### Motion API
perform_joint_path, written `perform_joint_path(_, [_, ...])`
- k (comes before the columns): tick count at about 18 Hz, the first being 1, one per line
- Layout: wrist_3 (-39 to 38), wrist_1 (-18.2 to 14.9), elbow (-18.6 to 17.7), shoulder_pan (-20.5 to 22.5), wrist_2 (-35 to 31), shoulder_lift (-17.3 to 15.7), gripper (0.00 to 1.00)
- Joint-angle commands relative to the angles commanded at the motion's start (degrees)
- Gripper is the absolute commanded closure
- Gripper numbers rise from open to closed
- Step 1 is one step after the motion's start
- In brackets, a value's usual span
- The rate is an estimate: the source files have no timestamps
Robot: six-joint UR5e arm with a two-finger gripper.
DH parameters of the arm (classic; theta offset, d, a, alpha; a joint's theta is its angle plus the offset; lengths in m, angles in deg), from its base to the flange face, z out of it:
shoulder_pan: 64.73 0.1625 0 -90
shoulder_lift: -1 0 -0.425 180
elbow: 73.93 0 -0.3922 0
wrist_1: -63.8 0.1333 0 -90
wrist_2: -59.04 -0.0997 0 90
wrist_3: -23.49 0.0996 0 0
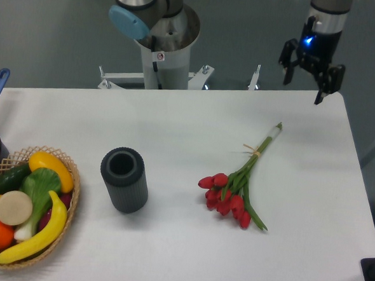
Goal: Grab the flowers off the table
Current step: 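Move the open gripper down over the stems of the red tulips, then lower the gripper onto the tulip stems and close it around them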
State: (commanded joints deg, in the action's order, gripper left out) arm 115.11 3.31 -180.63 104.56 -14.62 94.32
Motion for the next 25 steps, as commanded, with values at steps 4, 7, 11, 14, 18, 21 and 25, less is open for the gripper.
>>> perform_joint_path(4, [-12.06,6.42,0.0,-5.45,-0.18,5.1,0.0])
perform_joint_path(7, [-16.01,8.01,0.44,-7.74,0.69,8.17,0.0])
perform_joint_path(11, [-18.58,9.41,0.97,-9.24,1.05,11.34,0.0])
perform_joint_path(14, [-18.4,11.44,0.88,-9.76,0.88,13.28,0.0])
perform_joint_path(18, [-16.14,11.44,1.05,-11.61,-3.59,15.64,0.0])
perform_joint_path(21, [-16.03,11.35,0.53,-12.4,-3.69,16.62,0.0])
perform_joint_path(25, [-16.12,11.44,0.0,-12.58,-5.18,17.94,0.0])
